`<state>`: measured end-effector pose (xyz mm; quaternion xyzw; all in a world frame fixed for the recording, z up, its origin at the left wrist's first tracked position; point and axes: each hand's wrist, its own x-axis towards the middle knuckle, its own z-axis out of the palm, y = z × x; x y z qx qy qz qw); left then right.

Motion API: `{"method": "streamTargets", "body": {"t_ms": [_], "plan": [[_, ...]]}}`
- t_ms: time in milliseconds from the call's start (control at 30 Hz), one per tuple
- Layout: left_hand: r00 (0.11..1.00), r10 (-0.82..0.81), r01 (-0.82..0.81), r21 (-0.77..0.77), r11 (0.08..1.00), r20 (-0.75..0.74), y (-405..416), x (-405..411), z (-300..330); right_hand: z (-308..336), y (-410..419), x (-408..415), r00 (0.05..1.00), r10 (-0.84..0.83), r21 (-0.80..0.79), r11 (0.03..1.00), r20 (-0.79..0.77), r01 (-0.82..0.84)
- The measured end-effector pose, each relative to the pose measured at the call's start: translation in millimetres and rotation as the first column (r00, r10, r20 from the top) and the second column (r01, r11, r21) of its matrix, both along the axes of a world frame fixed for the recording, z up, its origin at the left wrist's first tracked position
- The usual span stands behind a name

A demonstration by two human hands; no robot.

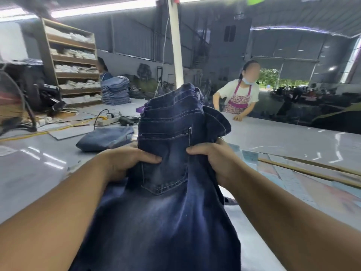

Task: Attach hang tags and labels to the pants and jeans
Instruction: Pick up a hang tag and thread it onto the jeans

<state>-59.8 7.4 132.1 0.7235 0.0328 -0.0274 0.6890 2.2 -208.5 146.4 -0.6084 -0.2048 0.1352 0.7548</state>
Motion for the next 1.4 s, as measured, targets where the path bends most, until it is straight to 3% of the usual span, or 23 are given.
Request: {"method": "streamTargets", "body": {"t_ms": [133,367,433,500,567,633,767,933,1000,1067,1100,1167,1267,1400], "plan": [[0.956,0.245,-0.235,-0.081,0.969,0.159,29,11,8,12,37,14,0.999,0.041,0.099,0.994,-0.029,-0.038],[0.766,0.406,-0.436,-0.062,0.898,0.498,102,43,54,23,108,64,0.990,0.128,0.243,0.964,-0.063,-0.109],[0.741,0.448,-0.526,0.017,0.851,0.500,122,57,42,9,129,84,0.995,0.050,0.104,0.994,-0.086,-0.041],[0.790,0.472,-0.576,0.210,0.790,0.391,137,71,12,-21,146,102,0.994,-0.060,-0.219,0.975,-0.094,0.038],[0.875,0.445,-0.473,0.526,0.707,0.189,142,79,-30,-61,155,110,0.980,-0.083,-0.423,0.906,-0.178,0.000],[0.890,0.444,-0.390,0.672,0.630,0.100,138,85,-71,-93,155,112,0.975,-0.103,-0.511,0.859,-0.199,-0.014],[0.811,0.528,-0.564,0.576,0.592,0.251,134,102,-107,-107,153,121,0.977,-0.192,-0.543,0.832,-0.095,0.110],[0.691,0.495,-0.722,0.466,0.511,0.527,131,130,-72,-88,158,131,0.956,-0.259,-0.370,0.881,0.141,0.293],[0.736,0.470,-0.672,0.610,0.420,0.487,126,137,-69,-94,153,132,0.927,-0.285,-0.462,0.806,0.245,0.370],[0.822,0.485,-0.432,0.882,0.189,0.299,113,138,-87,-107,148,128,0.914,-0.281,-0.663,0.630,0.291,0.405],[0.833,0.507,-0.320,0.940,0.119,0.220,105,136,-100,-112,145,123,0.916,-0.253,-0.755,0.519,0.312,0.401],[0.817,0.548,-0.275,0.956,0.098,0.179,97,131,-123,-116,146,115,0.908,-0.186,-0.815,0.400,0.375,0.419],[0.800,0.555,-0.306,0.951,0.052,0.228,97,127,-138,-118,151,108,0.882,-0.062,-0.807,0.378,0.467,0.454],[0.841,0.494,-0.237,0.971,-0.031,0.221,92,124,-135,-124,147,106,0.923,0.007,-0.885,0.284,0.386,0.368]]}}
